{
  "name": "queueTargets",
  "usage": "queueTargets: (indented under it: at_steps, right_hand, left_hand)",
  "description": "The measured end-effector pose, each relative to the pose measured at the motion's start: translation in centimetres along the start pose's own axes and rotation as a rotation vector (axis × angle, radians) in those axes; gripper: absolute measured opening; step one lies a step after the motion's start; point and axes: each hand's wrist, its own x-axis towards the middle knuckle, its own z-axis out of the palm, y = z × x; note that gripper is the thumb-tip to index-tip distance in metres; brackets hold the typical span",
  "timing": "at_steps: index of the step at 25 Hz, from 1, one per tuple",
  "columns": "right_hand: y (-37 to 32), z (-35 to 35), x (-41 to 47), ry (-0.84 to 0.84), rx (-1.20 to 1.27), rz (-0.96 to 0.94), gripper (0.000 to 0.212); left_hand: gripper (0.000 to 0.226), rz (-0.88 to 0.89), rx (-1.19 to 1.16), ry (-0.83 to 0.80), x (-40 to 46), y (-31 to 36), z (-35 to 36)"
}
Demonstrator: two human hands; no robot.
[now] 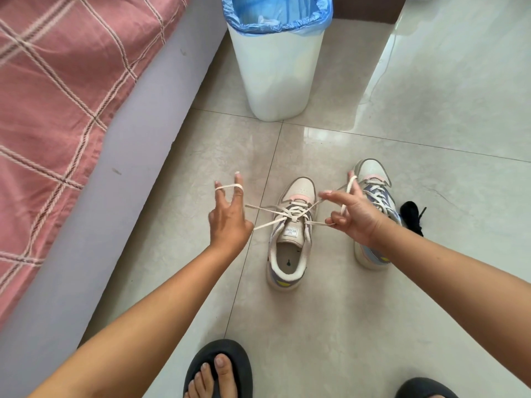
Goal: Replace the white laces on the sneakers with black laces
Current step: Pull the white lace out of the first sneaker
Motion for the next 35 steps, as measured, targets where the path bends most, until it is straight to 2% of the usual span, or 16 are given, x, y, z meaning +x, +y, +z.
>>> queueTargets:
  at_steps: [2, 4, 5, 7, 8, 11, 13, 15, 19, 21, 22, 25, 27, 30, 33, 35]
  right_hand:
    - [-0.8, -0.7, -0.2, 0.091, -0.018, -0.090, 0.096]
    - [-1.2, -1.7, -0.2, 0.191, -0.085, -0.203, 0.095]
    - [-1.1, -2.3, 0.0, 0.238, -0.149, -0.253, 0.092]
    - [-0.7, -3.0, 0.3, 0.335, -0.373, -0.343, 0.080]
    - [-0.5, -3.2, 0.5, 0.373, -0.518, -0.384, 0.073]
    - [-0.3, -3.3, 1.1, 0.424, -0.866, -0.471, 0.057]
    - [-0.4, -3.2, 1.4, 0.446, -0.998, -0.568, 0.050]
    - [-0.8, -3.0, 1.5, 0.479, -1.009, -0.724, 0.042]
    - [-3.3, -2.5, 1.2, 0.624, -0.911, -1.005, 0.022]
    - [-4.0, -2.5, 1.3, 0.652, -0.817, -0.969, 0.011]
    - [-4.2, -2.4, 1.4, 0.641, -0.723, -0.879, 0.007]
    - [-4.7, -1.8, 1.6, 0.642, -0.279, -0.588, 0.028]
    - [-5.4, -1.8, 1.7, 0.608, -0.149, -0.423, 0.030]
    - [-5.8, -2.7, 1.8, 0.421, -0.520, -0.249, 0.020]
    - [-4.9, -2.0, 0.5, 0.377, -0.970, -0.337, 0.024]
    - [-3.1, -0.5, -0.6, 0.204, -1.128, -0.334, 0.017]
  left_hand:
    - [0.107, -0.145, 0.095, -0.008, 0.4, -0.1, -0.3]
    - [0.104, -0.200, 0.124, -0.067, 0.5, -0.3, -0.7]
    - [0.092, -0.205, 0.152, -0.107, 0.5, -0.4, -0.7]
    - [0.038, -0.195, 0.172, -0.121, 0.5, -0.2, -0.8]
    - [0.025, -0.231, 0.091, -0.096, 0.6, -0.1, -0.9]
    - [0.055, -0.525, -0.555, -0.150, 1.0, 0.2, -1.1]
    - [0.055, -0.611, -0.816, -0.223, 1.2, 0.0, -1.1]
    - [0.048, -0.578, -0.778, -0.286, 1.0, -0.1, -1.3]
    - [0.034, -0.527, -0.515, -0.353, 0.7, -1.4, -1.0]
    - [0.035, -0.511, -0.411, -0.381, 0.6, -2.0, -1.0]
    - [0.036, -0.517, -0.396, -0.389, 0.6, -2.1, -1.0]
    - [0.040, -0.545, -0.355, -0.416, 0.5, -2.2, -0.9]
    - [0.043, -0.535, -0.371, -0.433, 0.7, -2.3, -0.7]
    - [0.051, -0.453, -0.454, -0.415, 1.3, -2.4, -0.8]
    - [0.042, -0.247, -0.382, -0.240, 1.7, -1.4, -1.6]
    - [0.033, -0.081, -0.318, -0.193, 1.5, 0.2, -1.7]
